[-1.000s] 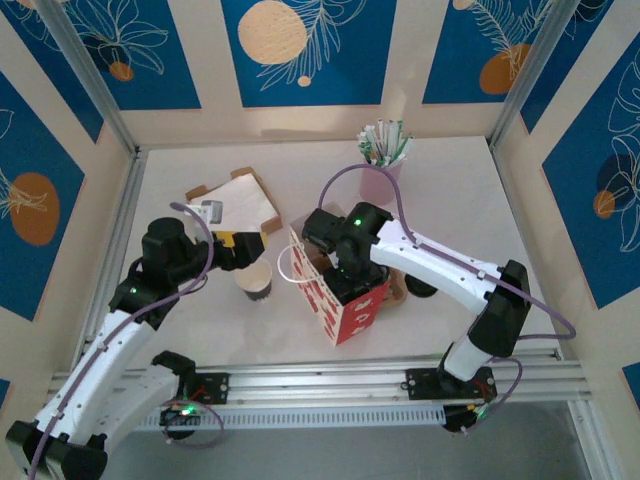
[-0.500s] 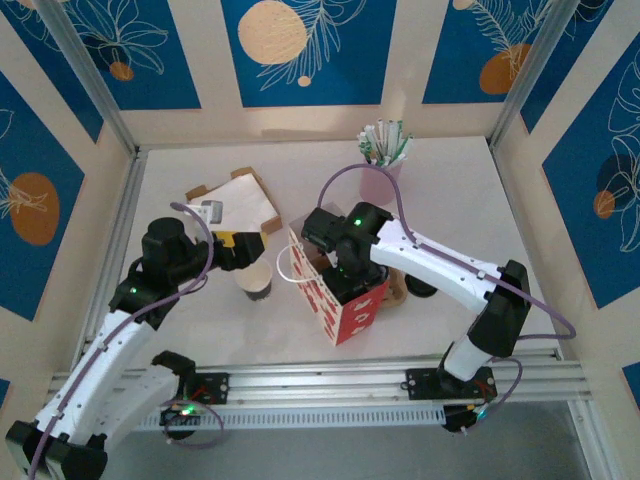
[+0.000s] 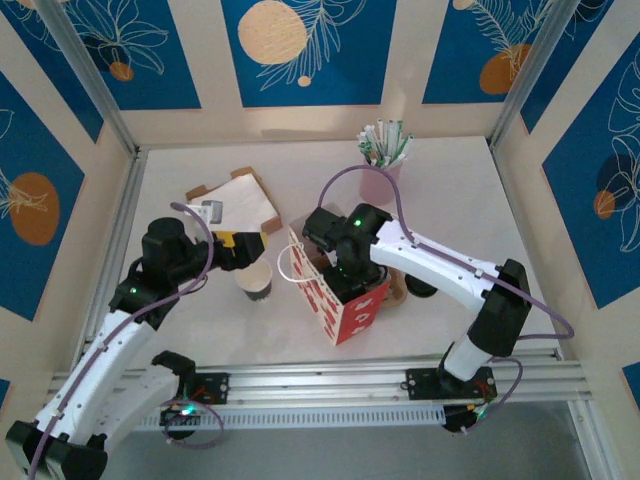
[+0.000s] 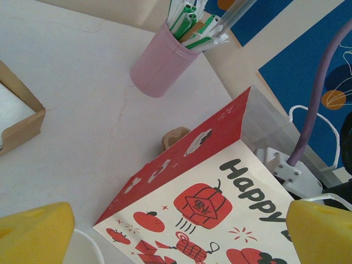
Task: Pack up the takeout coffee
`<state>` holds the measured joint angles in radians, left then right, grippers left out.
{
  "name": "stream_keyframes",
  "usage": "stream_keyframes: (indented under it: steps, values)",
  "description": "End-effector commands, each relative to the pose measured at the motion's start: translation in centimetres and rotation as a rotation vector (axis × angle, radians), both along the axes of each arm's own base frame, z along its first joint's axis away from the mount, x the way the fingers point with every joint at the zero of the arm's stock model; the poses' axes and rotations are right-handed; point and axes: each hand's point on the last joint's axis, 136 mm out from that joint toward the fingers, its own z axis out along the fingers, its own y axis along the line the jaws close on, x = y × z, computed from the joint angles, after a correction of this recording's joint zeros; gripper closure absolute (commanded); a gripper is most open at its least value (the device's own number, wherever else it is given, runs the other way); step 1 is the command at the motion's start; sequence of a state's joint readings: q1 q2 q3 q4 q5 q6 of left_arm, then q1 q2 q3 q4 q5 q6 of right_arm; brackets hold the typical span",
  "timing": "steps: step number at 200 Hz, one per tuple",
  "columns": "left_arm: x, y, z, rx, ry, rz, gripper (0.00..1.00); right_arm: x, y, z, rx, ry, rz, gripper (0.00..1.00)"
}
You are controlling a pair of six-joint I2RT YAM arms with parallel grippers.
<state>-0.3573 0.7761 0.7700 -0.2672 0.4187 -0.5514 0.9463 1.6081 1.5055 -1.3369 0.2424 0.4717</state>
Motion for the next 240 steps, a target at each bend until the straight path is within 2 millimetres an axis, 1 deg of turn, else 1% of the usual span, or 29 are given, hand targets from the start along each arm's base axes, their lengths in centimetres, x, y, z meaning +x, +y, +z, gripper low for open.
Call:
stream_keyframes:
  steps: [1, 77, 173, 211, 240]
  values:
    - [0.06, -0.21, 0.9, -0.028, -0.031, -0.011, 0.01, -0.31, -0.07, 0.19, 0.022, 0.011, 0.006, 0.42]
    - [0.03, -0.2, 0.82, -0.027, -0.029, -0.011, 0.01, -0.09, -0.45, 0.13, 0.005, 0.0, -0.005, 0.42]
    - [0.06, -0.23, 0.74, -0.028, -0.03, -0.012, 0.01, 0.0, -0.41, 0.18, 0.005, -0.009, -0.006, 0.42]
    - [0.04, -0.23, 0.8, -0.027, -0.032, -0.013, 0.01, -0.17, -0.42, 0.04, -0.001, 0.002, -0.007, 0.42]
    - [0.05, -0.22, 0.86, -0.028, -0.033, -0.012, 0.01, -0.33, -0.82, 0.13, -0.025, 0.015, -0.021, 0.42]
